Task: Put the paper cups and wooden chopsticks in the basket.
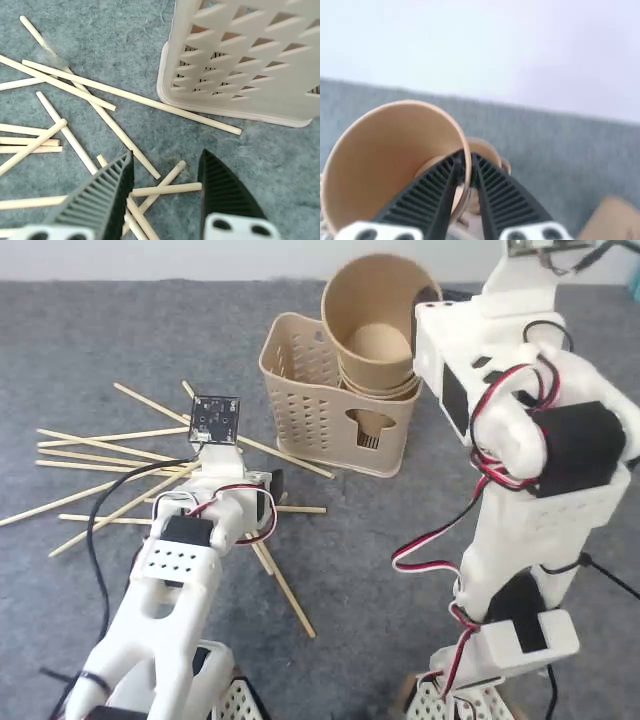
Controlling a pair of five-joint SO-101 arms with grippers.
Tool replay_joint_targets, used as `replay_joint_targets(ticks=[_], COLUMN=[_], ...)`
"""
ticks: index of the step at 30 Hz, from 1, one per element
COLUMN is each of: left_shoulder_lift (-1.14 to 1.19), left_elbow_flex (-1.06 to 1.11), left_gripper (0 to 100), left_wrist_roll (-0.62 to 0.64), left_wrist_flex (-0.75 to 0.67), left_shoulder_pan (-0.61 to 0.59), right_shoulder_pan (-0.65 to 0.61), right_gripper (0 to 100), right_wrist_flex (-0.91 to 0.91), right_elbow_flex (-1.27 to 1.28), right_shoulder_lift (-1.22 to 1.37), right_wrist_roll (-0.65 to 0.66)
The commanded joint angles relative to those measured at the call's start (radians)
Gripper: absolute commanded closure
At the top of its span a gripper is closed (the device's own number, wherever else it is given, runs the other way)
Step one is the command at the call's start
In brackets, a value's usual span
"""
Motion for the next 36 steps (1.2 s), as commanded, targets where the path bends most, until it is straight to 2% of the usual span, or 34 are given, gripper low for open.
replay_joint_targets(ticks=[1,8,19,21,25,29,32,36], left_shoulder_lift=[0.000,0.000,0.000,0.000,0.000,0.002,0.002,0.002], left_elbow_flex=[-0.008,-0.008,-0.008,-0.008,-0.008,-0.008,-0.008,-0.008], left_gripper=[80,80,80,80,80,80,80,80], left_wrist_roll=[-0.006,-0.006,-0.006,-0.006,-0.006,-0.006,-0.006,-0.006], left_wrist_flex=[-0.028,-0.028,-0.029,-0.029,-0.029,-0.029,-0.029,-0.029], left_shoulder_pan=[0.000,0.000,0.000,0.000,0.000,-0.002,-0.002,-0.002], right_shoulder_pan=[0.028,0.050,0.111,0.114,0.120,0.232,0.366,0.549], right_gripper=[99.2,99.2,99.0,93.7,74.5,77.5,81.6,82.4], right_wrist_flex=[-0.082,-0.159,-0.085,-0.061,0.024,0.044,0.035,0.004], right_elbow_flex=[-0.003,0.060,0.091,0.094,0.072,0.032,0.031,0.035], right_shoulder_lift=[0.024,0.117,0.263,0.286,0.286,0.209,0.148,0.157], right_wrist_roll=[-0.012,-0.014,-0.003,0.021,0.094,0.129,0.130,0.123])
